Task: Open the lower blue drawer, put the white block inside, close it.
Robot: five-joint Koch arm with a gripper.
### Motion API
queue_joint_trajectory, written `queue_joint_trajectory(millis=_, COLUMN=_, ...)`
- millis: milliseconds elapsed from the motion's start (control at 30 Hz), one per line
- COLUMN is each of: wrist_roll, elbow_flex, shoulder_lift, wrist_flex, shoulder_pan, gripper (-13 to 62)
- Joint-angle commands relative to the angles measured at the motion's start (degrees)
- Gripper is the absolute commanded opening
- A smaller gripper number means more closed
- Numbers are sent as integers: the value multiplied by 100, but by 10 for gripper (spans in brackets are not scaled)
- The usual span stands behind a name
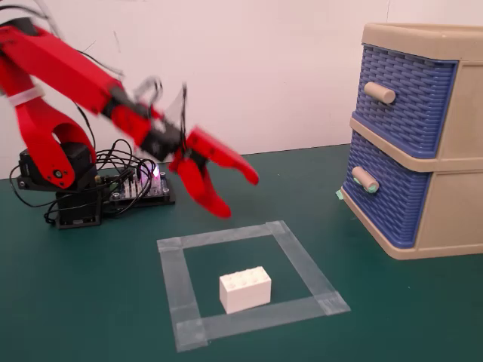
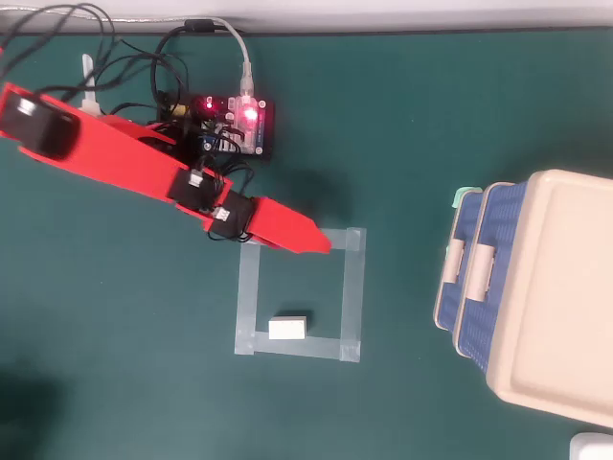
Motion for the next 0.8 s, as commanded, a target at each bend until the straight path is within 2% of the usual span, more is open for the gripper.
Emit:
queue_joint_trajectory(millis=0, wrist_roll=343, elbow_flex=-141, shoulder_lift=-747, wrist_flex=-3006, shoulder_pan=-123, gripper=327)
queue_joint_trajectory(millis=100, wrist_roll=343, elbow_flex=-853, shoulder_lift=-2039, wrist_flex=-4192, shoulder_pan=-492, gripper=328)
queue_joint_trajectory(millis=267, wrist_roll=352, elbow_flex=-3023, shoulder_lift=-3639, wrist_flex=-3911, shoulder_pan=-519, gripper=328)
queue_joint_trajectory(millis=467, wrist_roll=396, elbow_flex=-4482, shoulder_lift=-3920, wrist_flex=-1951, shoulder_pan=-536, gripper=308)
queue_joint_trajectory(millis=767, wrist_roll=369, elbow_flex=-5766, shoulder_lift=-4834, wrist_flex=-1767, shoulder_pan=-677, gripper=270)
